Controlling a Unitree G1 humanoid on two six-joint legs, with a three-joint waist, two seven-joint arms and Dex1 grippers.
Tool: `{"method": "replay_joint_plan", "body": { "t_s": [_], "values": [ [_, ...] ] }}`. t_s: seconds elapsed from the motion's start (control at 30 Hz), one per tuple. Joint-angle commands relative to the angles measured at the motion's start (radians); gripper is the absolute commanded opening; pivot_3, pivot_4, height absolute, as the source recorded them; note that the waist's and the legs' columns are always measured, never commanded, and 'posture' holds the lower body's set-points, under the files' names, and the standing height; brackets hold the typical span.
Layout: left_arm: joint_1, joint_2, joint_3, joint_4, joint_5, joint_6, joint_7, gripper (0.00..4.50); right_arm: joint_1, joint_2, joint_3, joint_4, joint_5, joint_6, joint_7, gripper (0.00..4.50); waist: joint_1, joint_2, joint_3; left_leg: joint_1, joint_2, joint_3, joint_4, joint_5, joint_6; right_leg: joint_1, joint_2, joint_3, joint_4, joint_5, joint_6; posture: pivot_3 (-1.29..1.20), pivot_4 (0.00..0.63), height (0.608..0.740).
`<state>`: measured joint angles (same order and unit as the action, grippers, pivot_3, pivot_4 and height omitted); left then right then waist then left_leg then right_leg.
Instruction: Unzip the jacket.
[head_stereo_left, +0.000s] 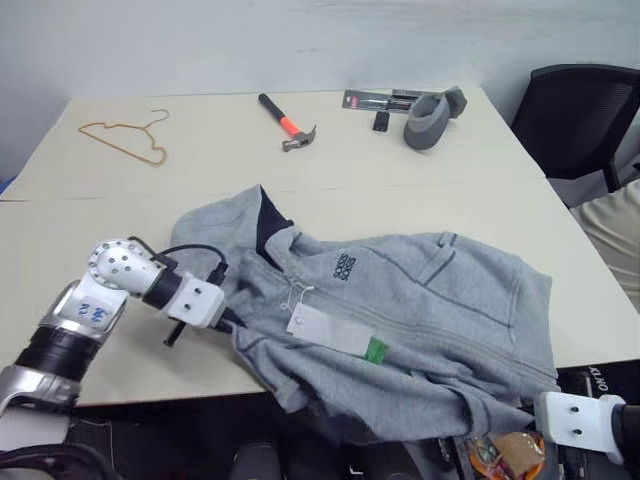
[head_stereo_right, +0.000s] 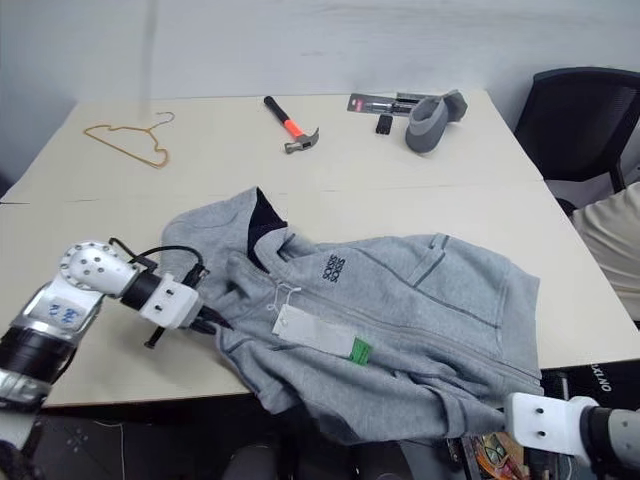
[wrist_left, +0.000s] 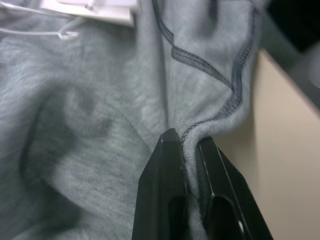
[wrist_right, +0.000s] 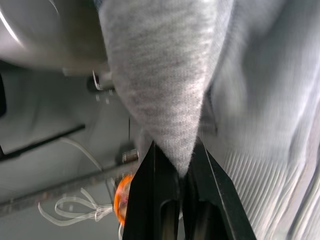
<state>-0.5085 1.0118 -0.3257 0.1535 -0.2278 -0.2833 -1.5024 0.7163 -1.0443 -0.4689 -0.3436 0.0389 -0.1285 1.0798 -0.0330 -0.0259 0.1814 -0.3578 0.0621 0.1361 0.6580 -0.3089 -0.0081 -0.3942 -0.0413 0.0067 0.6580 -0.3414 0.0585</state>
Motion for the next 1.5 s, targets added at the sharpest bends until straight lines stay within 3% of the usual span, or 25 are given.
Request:
{"method": "replay_joint_plan", "body": {
  "t_s": [0.03, 0.2, 0.3, 0.6, 0.77, 0.8, 0.87, 0.9, 1.0, 1.07, 1.17, 1.37, 1.5],
  "values": [
    [0.033, 0.042, -0.015, -0.065, -0.012, 0.036, -0.106, 0.0, -0.028, -0.006, -0.072, 0.068, -0.003, -0.037, 0.018, 0.02, 0.003, 0.0, 0.0, 0.0, 0.0, 0.0, 0.0, 0.0, 0.0, 0.0, 0.0, 0.0, 0.0, 0.0, 0.0, 0.0, 0.15, 0.74],
    [0.028, 0.003, -0.005, -0.04, 0.044, 0.056, -0.002, 0.0, -0.079, 0.001, -0.071, 0.065, 0.043, -0.006, 0.04, 0.02, 0.005, 0.0, 0.0, 0.001, 0.0, 0.0, 0.001, 0.0, 0.0, 0.001, 0.0, 0.0, 0.0, 0.0, 0.0, 0.0, 0.15, 0.74],
    [0.04, -0.01, 0.004, -0.039, 0.053, 0.069, 0.017, 0.67, -0.087, 0.005, -0.072, 0.046, 0.077, 0.03, 0.066, 0.0, 0.005, 0.0, 0.0, 0.0, 0.0, 0.0, 0.001, 0.0, 0.001, 0.001, 0.0, 0.0, 0.0, 0.0, 0.0, 0.0, 0.15, 0.74],
    [0.104, 0.058, 0.086, -0.107, -0.039, 0.22, -0.068, 2.9, -0.091, -0.042, -0.185, 0.012, 0.231, 0.182, 0.257, 2.37, 0.004, 0.0, 0.0, 0.0, 0.0, 0.0, 0.001, -0.002, 0.004, 0.001, 0.0, 0.0, 0.001, 0.0, 0.0, 0.0, 0.15, 0.74],
    [0.001, 0.109, 0.1, -0.102, -0.142, 0.41, -0.106, 4.47, -0.24, -0.104, -0.187, 0.03, 0.339, 0.34, 0.276, 4.14, 0.005, 0.0, 0.001, 0.0, 0.0, -0.001, 0.001, -0.003, 0.004, 0.001, 0.0, 0.0, 0.001, 0.0, 0.0, 0.0, 0.15, 0.74],
    [-0.06, 0.132, 0.077, -0.095, -0.21, 0.476, -0.11, 4.5, -0.312, -0.132, -0.168, 0.048, 0.389, 0.4, 0.277, 4.43, 0.004, -0.001, 0.002, 0.001, 0.0, -0.001, 0.001, -0.003, 0.004, 0.001, 0.0, 0.0, 0.001, 0.0, 0.0, 0.0, 0.15, 0.74],
    [-0.194, 0.144, 0.022, -0.058, -0.308, 0.578, -0.112, 4.5, -0.462, -0.178, -0.109, 0.104, 0.458, 0.494, 0.275, 4.43, 0.004, -0.003, 0.004, -0.001, 0.0, -0.001, 0.004, -0.002, 0.004, 0.0, 0.0, -0.001, 0.002, 0.001, 0.0, 0.0, 0.15, 0.74],
    [-0.301, 0.089, -0.007, 0.02, -0.287, 0.576, -0.112, 4.5, -0.588, -0.193, -0.033, 0.171, 0.454, 0.514, 0.262, 4.43, 0.004, -0.004, 0.004, -0.001, 0.0, -0.002, 0.004, -0.002, 0.004, 0.0, 0.0, -0.001, 0.002, 0.001, 0.0, 0.0, 0.15, 0.74],
    [-0.546, -0.096, -0.063, 0.288, -0.142, 0.471, -0.104, 4.5, -0.91, -0.182, 0.19, 0.365, 0.338, 0.499, 0.222, 4.43, 0.016, 0.0, 0.004, -0.003, -0.002, -0.002, 0.007, -0.002, 0.005, 0.0, 0.0, -0.002, 0.002, 0.001, 0.001, 0.0, 0.15, 0.74],
    [-0.706, -0.261, -0.132, 0.561, 0.038, 0.26, -0.004, 4.5, -1.182, -0.096, 0.393, 0.569, 0.14, 0.434, 0.154, 4.43, 0.019, -0.001, 0.004, -0.002, -0.003, 0.0, 0.008, -0.002, 0.004, 0.0, 0.001, -0.001, 0.001, 0.0, 0.001, 0.0, 0.15, 0.74],
    [-0.822, -0.413, -0.197, 0.818, 0.2, 0.07, 0.03, 4.5, -1.438, 0.012, 0.577, 0.813, -0.042, 0.381, 0.104, 4.43, 0.009, -0.002, 0.005, -0.009, -0.01, 0.006, 0.01, -0.001, 0.006, -0.007, 0.005, 0.0, 0.0, 0.002, 0.005, 0.0, 0.15, 0.74],
    [-0.887, -0.54, -0.255, 1.072, 0.414, -0.136, 0.109, 4.5, -1.671, 0.135, 0.717, 1.132, -0.175, 0.307, 0.111, 4.43, -0.024, -0.001, 0.004, -0.048, -0.007, 0.013, 0.016, 0.0, 0.007, -0.059, -0.005, -0.003, 0.02, 0.004, 0.008, 0.0, 0.15, 0.74],
    [-0.897, -0.553, -0.23, 1.125, 0.466, -0.144, 0.097, 4.5, -1.742, 0.174, 0.72, 1.256, -0.182, 0.304, 0.141, 4.43, -0.03, -0.001, 0.004, -0.048, -0.004, 0.013, 0.021, 0.0, 0.008, -0.06, -0.006, -0.013, 0.023, 0.003, 0.006, 0.0, 0.15, 0.74]
  ]
}}
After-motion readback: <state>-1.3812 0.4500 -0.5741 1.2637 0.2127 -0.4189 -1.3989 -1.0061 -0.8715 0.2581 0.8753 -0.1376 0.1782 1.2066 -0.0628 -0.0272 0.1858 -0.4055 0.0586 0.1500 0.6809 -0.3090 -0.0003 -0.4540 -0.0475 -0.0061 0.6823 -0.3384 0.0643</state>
